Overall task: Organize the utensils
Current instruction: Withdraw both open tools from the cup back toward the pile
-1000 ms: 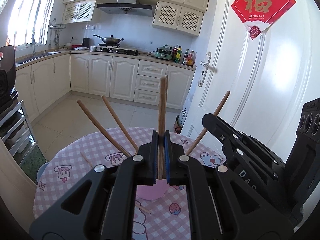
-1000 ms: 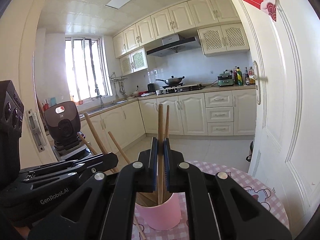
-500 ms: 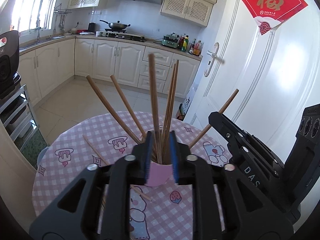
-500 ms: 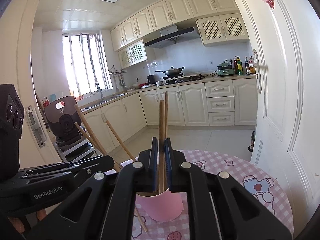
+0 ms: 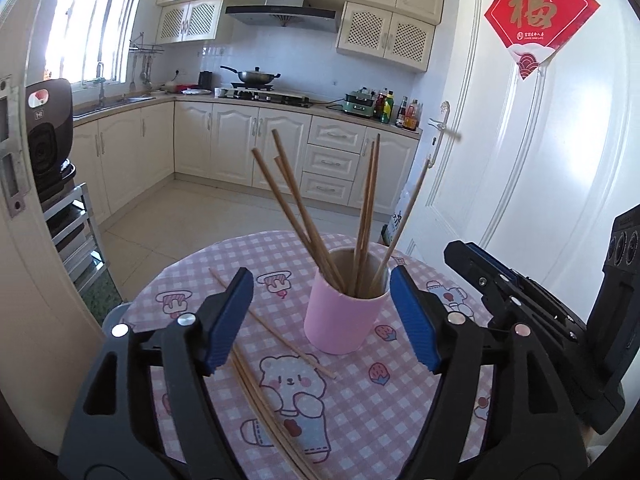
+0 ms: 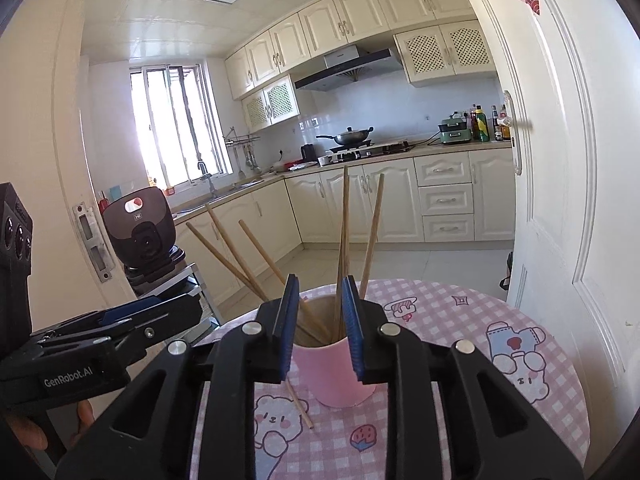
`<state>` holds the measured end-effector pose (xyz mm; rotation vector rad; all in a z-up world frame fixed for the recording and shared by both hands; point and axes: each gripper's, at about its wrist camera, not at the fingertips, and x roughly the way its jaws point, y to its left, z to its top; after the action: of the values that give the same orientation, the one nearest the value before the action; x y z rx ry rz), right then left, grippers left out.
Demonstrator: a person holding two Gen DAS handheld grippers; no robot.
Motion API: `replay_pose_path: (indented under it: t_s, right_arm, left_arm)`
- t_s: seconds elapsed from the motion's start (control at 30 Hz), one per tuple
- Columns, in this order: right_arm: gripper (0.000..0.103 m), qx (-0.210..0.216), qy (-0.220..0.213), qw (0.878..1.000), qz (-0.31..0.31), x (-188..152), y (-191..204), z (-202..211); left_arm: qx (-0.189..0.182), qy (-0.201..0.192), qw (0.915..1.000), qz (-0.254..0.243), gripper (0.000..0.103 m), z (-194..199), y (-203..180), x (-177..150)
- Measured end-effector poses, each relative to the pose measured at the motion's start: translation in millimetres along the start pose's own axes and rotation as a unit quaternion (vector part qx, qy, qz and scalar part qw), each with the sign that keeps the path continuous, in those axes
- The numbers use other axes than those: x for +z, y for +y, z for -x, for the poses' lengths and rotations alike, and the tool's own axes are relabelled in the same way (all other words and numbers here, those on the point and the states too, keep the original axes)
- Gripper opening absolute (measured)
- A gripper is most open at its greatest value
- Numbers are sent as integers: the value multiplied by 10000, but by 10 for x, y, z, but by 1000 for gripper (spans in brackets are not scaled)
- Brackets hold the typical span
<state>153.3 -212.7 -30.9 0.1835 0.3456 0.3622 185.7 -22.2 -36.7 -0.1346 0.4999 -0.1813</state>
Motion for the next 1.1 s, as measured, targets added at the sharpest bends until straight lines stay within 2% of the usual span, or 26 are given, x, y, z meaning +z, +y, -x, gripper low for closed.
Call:
replay_pose_path:
  t_s: [0.1,0.23,0.27,0.37,0.53,0.7,0.77,0.9,1.1]
  right_arm:
    - [29,-10,77,10000,38,-113,82,56]
    - [34,-125,142,9996,193,-327,258,118]
    - [34,-163,128,9994,274,-391,324,141]
    - [44,-288,149,9983,482,-533,485,176]
    - [51,-388,274,9969,620,-706,663,133]
    - [51,-528,409,9955,667,-823,740,24]
    - [52,-547,310,9961,625,-849,760,35]
    - [52,-636,397,9950,667,-918,788,-48]
    - [54,-676,509,9941,681,-987,798,-85]
  left_arm:
    - [204,-104,9997,-36,79,148,86,-172]
    - [428,-184,9989,-96,81,288,231,-412]
    - [493,-243,9985,-62,81,330,298,-478]
    - [500,-344,9980,163,82,406,514,-611]
    - [587,-311,9968,444,82,427,802,-782]
    - [555,-270,9961,628,82,392,947,-917]
    - [576,-339,9953,697,82,387,985,-967]
    - [635,-505,9940,737,82,381,1016,-1028]
    - [510,-314,9951,783,82,274,1038,-1087]
